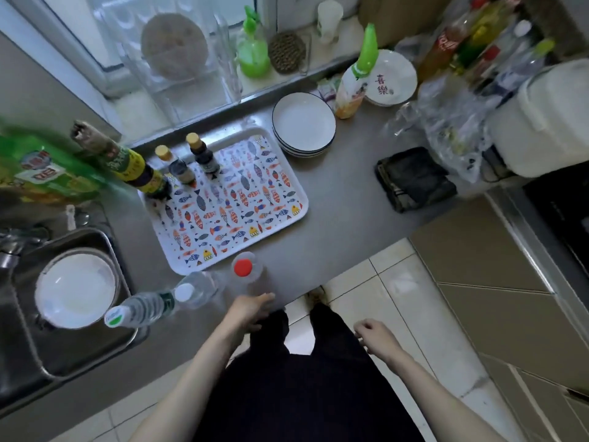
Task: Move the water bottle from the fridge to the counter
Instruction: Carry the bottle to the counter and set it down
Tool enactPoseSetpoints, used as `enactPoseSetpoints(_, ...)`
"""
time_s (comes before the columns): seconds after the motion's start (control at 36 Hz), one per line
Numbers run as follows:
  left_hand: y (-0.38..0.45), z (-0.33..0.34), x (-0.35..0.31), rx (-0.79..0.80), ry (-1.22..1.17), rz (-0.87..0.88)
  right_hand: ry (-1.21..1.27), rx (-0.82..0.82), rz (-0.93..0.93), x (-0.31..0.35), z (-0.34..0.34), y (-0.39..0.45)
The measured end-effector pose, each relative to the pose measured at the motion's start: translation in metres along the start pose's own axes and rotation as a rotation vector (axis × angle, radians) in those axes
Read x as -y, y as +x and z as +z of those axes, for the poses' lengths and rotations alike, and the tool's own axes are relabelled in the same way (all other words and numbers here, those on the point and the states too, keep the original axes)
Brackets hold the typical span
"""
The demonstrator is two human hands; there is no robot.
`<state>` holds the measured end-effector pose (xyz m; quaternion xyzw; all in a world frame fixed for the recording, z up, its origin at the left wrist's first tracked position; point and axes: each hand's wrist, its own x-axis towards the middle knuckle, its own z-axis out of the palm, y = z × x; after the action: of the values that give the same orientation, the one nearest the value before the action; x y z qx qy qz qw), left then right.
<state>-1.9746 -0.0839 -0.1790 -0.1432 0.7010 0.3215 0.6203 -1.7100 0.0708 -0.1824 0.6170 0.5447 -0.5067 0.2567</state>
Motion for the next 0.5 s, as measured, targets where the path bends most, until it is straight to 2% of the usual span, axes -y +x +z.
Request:
enactPoseSetpoints(0.06,-0.006,0.001,0.004,0.041,0.225,-0.018,0.065,-0.023,0.001,-0.006,-0.001,-0.006)
enactPoseSetpoints(0.19,-0.004,0.026,-0.004,0.139,0.887,0.222,0.255,-0.101,0.039,-0.046,-0.004,-0.032)
enactPoseSetpoints(0.25,0.000,0.047,-0.010,0.196,1.124,0.201,0.346,-0.140,0.076,-0.073,-0.003,-0.044)
enactPoseSetpoints(0.36,0.002,0.113,-0.020,0.246,1.518,0.150,0.575,-0.214,0.200,-0.140,0.007,-0.067)
enactPoseSetpoints(0.5,-0.019,0.235,-0.023,0.304,1.837,0.278,0.914,-0.248,0.397,-0.232,0.042,-0.090)
